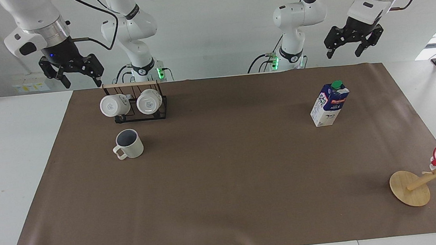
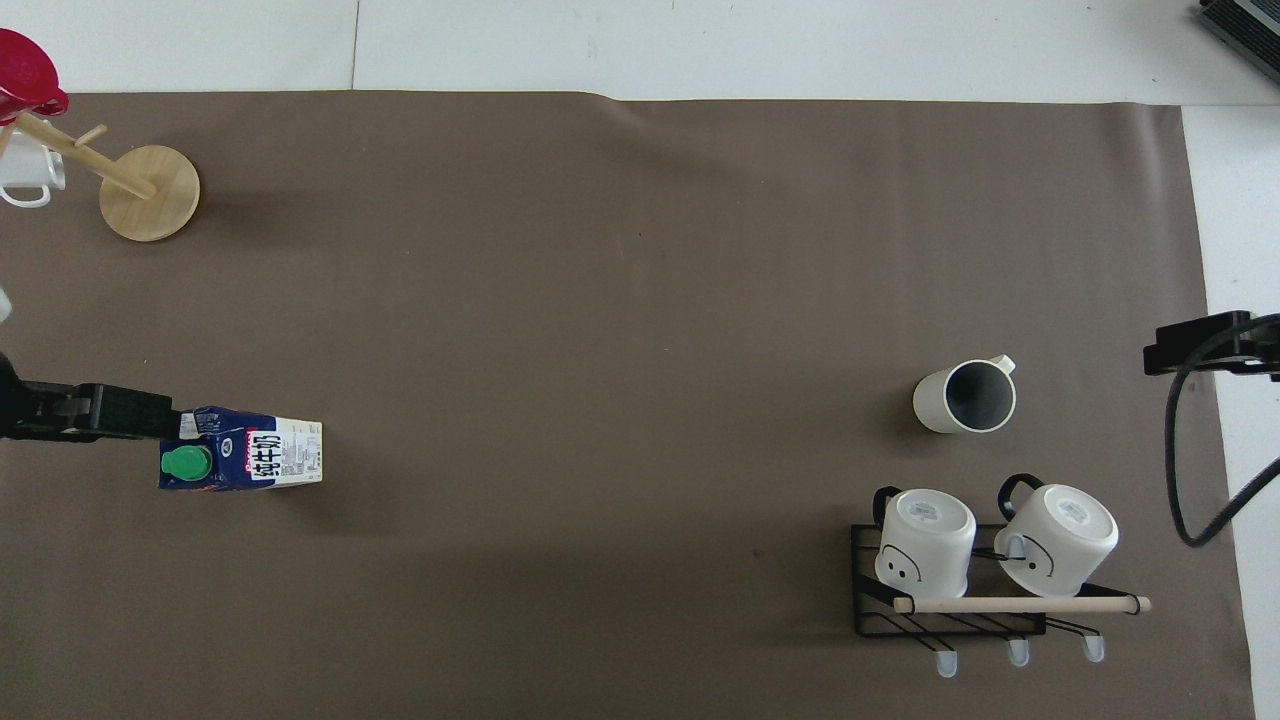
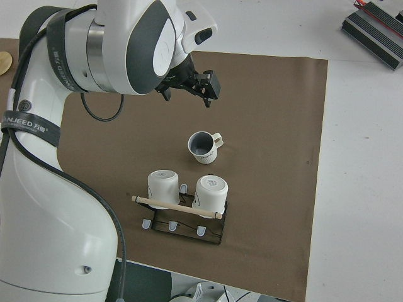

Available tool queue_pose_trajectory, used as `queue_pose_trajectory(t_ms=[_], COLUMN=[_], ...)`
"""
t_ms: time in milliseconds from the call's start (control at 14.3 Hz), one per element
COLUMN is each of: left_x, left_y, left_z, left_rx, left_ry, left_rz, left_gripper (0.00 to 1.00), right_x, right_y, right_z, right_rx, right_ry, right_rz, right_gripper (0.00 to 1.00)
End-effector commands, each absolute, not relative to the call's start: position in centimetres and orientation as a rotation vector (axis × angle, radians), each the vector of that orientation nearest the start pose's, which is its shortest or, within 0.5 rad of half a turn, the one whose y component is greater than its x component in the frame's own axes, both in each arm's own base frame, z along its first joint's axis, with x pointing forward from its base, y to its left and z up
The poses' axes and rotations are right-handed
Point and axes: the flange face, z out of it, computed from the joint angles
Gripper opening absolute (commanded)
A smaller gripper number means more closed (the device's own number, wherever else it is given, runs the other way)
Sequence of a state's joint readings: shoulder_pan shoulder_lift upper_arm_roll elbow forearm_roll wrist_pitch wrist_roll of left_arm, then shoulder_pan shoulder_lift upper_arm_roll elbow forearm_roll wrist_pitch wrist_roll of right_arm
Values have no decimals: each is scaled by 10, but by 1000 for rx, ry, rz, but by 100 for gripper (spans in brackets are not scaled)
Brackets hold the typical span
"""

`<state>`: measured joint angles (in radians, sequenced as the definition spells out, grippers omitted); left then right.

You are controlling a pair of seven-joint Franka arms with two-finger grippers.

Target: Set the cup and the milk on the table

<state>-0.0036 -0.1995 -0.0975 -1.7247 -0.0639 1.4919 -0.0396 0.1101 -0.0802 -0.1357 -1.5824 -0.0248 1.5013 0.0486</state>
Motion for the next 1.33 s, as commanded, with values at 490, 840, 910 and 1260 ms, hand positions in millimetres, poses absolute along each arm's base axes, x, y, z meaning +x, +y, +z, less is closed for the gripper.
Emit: queue_pose_trajectory(t_ms=[490,840,910,1260], left_x=[478,478,478,478], left_y=[-57,-58,-57,-57], left_z=[654,654,654,654], left_rx=[-3192,-3192,-3192,-3192], left_ry=[77,80,80,80], left_rz=[79,79,78,78], left_gripper=[100,100,100,100], right_x=[520,520,520,520], right_y=[-23,-23,-23,-23], right_z=[650,648,648,648], right_rx=[-3150,-3148,-3148,-3148], right_ry=[93,88,88,90], right_rz=[4,9,9,9], right_gripper=[100,100,100,100])
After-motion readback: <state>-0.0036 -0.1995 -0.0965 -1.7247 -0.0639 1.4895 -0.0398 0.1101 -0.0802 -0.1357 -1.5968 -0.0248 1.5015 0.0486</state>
